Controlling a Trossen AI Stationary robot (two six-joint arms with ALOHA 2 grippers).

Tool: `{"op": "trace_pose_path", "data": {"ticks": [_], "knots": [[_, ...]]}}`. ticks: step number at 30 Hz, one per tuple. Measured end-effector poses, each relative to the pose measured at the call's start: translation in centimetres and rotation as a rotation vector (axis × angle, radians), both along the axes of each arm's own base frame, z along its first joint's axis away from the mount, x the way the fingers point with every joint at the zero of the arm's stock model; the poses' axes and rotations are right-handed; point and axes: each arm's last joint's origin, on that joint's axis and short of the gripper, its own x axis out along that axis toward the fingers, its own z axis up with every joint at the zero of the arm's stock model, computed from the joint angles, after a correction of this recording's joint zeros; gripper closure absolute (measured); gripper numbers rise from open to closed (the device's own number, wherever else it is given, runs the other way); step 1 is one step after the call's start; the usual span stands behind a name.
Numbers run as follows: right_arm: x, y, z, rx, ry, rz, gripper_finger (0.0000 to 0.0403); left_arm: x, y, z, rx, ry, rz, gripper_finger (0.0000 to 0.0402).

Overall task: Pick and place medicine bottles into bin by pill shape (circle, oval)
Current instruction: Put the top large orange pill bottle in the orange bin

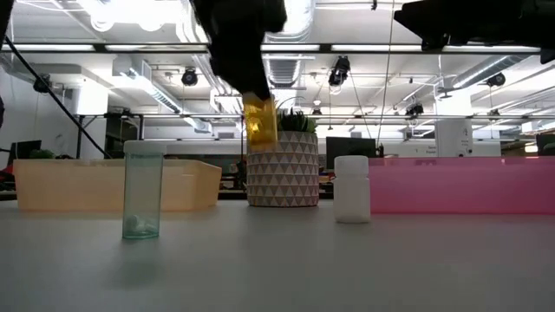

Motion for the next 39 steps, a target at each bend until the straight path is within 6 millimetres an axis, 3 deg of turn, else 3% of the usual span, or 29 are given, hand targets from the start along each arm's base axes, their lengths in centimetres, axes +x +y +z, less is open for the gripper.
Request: {"op": "trace_pose_path", "data": {"ticks": [8, 13, 22, 39], "knots": [[0.0, -0.1, -0.1, 0.003, 0.015, -0.031, 0.0264, -4.9, 0.8, 3.8, 0.062, 0.038, 0.041, 0.0206], [0.0, -0.2, -0.2, 0.005, 0.022, -0.045, 0.0264, -7.6, 1.9, 4.2, 0.097, 0.033, 0.092, 0.0206], [0.0, -0.2, -0.1, 0.006, 0.016, -0.053, 0.0264, -10.6, 4.8, 1.4, 0.098, 0.068, 0.207, 0.0206], [0.0, -0.2, -0.2, 0.006, 0.019, -0.054, 0.0264, -11.2, 9.2, -3.4, 0.089, 0.164, 0.28, 0.0207]]}}
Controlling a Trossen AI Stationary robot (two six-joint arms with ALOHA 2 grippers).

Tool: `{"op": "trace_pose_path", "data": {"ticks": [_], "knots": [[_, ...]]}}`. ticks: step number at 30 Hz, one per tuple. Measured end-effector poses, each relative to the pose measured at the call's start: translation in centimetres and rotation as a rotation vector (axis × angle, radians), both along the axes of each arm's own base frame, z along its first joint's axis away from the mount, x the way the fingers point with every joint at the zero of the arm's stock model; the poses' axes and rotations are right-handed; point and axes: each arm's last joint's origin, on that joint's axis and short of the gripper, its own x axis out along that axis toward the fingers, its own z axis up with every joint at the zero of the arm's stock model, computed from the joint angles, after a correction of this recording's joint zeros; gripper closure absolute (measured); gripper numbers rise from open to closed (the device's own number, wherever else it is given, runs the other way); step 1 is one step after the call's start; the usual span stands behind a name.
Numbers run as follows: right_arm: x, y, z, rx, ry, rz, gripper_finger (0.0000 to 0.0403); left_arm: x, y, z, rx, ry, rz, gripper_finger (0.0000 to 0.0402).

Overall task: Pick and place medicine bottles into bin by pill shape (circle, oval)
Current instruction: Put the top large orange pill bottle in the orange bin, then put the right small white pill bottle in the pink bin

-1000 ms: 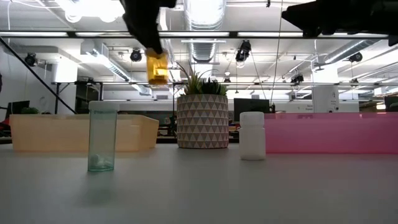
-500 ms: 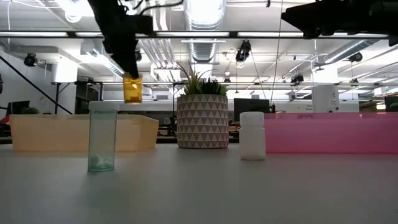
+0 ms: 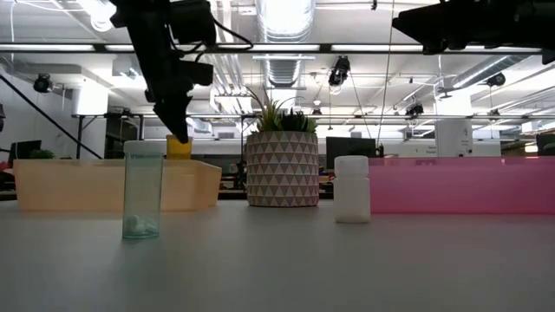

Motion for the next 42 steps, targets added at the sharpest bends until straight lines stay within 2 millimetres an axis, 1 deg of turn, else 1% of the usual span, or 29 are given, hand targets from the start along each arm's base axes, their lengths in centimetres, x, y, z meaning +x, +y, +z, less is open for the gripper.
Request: {"op": "trace_pose_path", "data": {"ticks": [4, 12, 19, 25, 31, 42], "knots": [[0.0, 0.0, 0.0, -0.005, 0.0, -0.001, 0.0264, 0.2, 0.6, -0.5, 0.003, 0.023, -0.002, 0.0207], [0.0, 0.0, 0.0, -0.007, 0.001, -0.001, 0.0264, 1.3, 1.6, -1.9, 0.0, 0.045, 0.015, 0.0207], [0.0, 0.0, 0.0, -0.007, 0.001, -0.001, 0.0264, 2.5, 2.2, -3.3, 0.004, 0.058, 0.008, 0.0207], [0.0, 0.0, 0.0, -0.007, 0.001, -0.001, 0.0264, 3.0, 2.7, -4.4, -0.001, 0.072, 0.017, 0.0207], [0.0, 0.0, 0.0, -0.007, 0.002, -0.001, 0.0264, 3.4, 2.8, -4.7, 0.0, 0.063, 0.017, 0.0206], [0.0, 0.0, 0.0, -0.008, 0.002, -0.001, 0.0264, 3.3, 2.8, -4.7, -0.003, 0.07, 0.016, 0.0152]]}}
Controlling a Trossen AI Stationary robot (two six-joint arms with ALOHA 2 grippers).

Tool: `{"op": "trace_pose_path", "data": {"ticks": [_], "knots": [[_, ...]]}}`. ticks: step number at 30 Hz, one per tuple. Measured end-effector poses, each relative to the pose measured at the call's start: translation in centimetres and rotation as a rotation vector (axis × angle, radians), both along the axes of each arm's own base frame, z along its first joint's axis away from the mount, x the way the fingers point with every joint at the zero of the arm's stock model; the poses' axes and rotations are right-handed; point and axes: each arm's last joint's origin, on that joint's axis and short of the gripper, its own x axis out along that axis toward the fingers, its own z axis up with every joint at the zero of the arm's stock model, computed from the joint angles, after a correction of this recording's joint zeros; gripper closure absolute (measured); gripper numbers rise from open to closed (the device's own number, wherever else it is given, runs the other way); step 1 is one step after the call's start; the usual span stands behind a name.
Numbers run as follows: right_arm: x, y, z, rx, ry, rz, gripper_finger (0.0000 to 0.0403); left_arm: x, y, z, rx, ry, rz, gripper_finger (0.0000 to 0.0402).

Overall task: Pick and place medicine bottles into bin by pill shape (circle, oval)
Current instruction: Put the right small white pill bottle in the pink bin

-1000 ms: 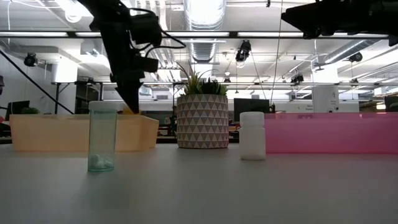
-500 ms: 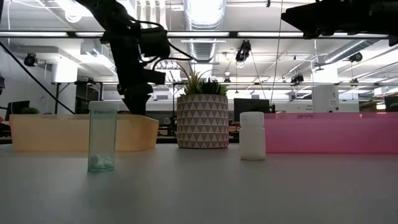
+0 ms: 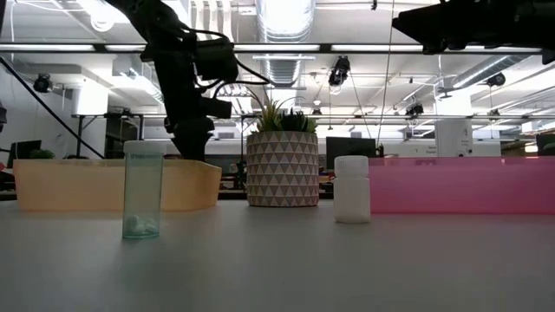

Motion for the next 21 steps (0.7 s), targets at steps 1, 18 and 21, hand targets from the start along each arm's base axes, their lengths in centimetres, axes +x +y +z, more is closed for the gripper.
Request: {"op": "trace_pose_path", "data": {"ticks": [1, 18, 21], "knots": [[0.0, 0.0, 0.0, 0.0, 0.0, 0.0, 0.0264, 0.0, 0.0, 0.0, 0.0, 0.001, 0.0, 0.0149], [0.0, 0.0, 0.0, 0.008, 0.0, 0.001, 0.0264, -1.2, -0.7, 2.6, -0.008, 0.055, -0.015, 0.0145], [0.0, 0.0, 0.0, 0.025, -0.001, 0.003, 0.0264, -1.8, -1.4, 4.1, 0.01, -0.003, -0.029, 0.0145]]}}
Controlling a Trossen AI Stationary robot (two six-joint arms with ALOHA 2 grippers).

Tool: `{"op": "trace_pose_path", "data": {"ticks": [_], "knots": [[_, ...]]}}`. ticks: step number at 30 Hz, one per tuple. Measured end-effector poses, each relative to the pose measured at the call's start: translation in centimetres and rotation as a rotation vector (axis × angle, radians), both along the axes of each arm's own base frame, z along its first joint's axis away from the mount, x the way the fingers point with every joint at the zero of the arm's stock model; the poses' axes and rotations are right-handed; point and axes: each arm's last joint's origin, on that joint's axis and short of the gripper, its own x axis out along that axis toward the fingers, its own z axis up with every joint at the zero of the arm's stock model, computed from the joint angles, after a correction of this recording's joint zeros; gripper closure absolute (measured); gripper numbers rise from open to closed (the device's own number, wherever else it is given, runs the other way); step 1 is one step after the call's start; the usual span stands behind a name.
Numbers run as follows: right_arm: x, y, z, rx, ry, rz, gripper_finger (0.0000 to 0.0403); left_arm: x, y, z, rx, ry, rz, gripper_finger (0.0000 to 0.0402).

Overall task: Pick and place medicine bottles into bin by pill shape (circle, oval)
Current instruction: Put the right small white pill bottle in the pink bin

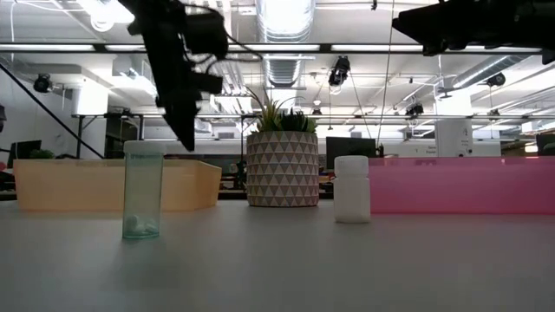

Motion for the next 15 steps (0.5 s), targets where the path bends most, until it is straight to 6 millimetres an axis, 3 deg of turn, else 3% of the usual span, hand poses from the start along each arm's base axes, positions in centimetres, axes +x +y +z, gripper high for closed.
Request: {"op": "trace_pose_path", "data": {"ticks": [10, 15], "knots": [[0.0, 0.0, -0.1, 0.105, 0.007, 0.004, 0.0264, -0.4, -5.1, 5.1, 0.063, -0.365, -0.163, 0.0145], [0.1, 0.0, -0.7, 0.191, 0.064, 0.009, 0.0264, -0.2, -8.1, 6.3, 0.083, -0.548, -0.298, 0.0145]]}}
